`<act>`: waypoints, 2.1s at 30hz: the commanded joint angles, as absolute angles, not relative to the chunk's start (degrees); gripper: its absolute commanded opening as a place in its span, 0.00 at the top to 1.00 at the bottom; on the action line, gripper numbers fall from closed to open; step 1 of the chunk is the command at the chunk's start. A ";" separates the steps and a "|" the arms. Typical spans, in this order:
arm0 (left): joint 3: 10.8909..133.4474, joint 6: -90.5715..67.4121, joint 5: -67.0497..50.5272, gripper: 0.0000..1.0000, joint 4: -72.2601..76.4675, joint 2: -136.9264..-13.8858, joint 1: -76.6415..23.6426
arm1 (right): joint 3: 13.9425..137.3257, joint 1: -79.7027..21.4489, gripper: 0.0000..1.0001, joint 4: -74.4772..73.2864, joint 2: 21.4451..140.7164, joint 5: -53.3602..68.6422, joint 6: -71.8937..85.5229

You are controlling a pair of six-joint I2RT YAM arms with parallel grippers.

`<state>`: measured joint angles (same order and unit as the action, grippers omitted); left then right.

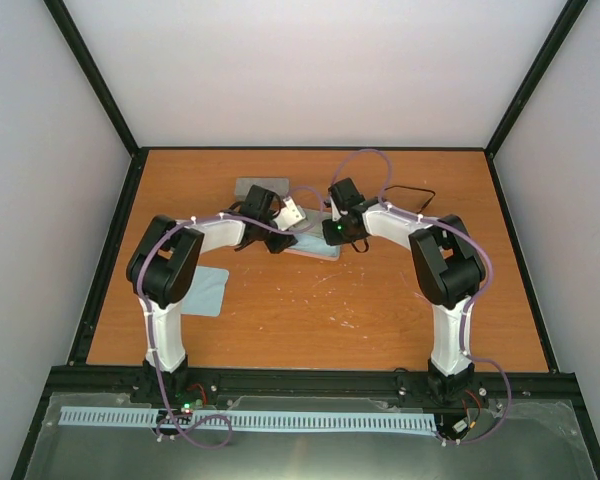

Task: Organize the sunglasses
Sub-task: Place the glasses cleaning cloth in the sunglasses case, then pick up the sunglasses from the center of the board.

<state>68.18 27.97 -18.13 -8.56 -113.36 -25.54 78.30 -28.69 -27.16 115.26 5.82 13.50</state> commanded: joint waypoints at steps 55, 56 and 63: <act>66.45 21.88 -11.36 0.00 -2.65 -101.90 -26.01 | 47.04 7.32 0.44 -55.83 73.63 -10.55 39.23; 66.71 21.70 -11.37 0.01 -2.78 -101.86 -25.99 | 46.99 7.55 0.44 -55.26 74.13 -10.33 39.39; 67.72 20.83 -11.26 0.01 -3.42 -101.09 -25.93 | 45.48 9.45 0.48 -50.75 77.98 -7.78 39.84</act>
<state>65.14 22.41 -11.51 -3.44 -103.20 -25.78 46.48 8.27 -53.63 75.96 -9.19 38.65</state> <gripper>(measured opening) 0.995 0.536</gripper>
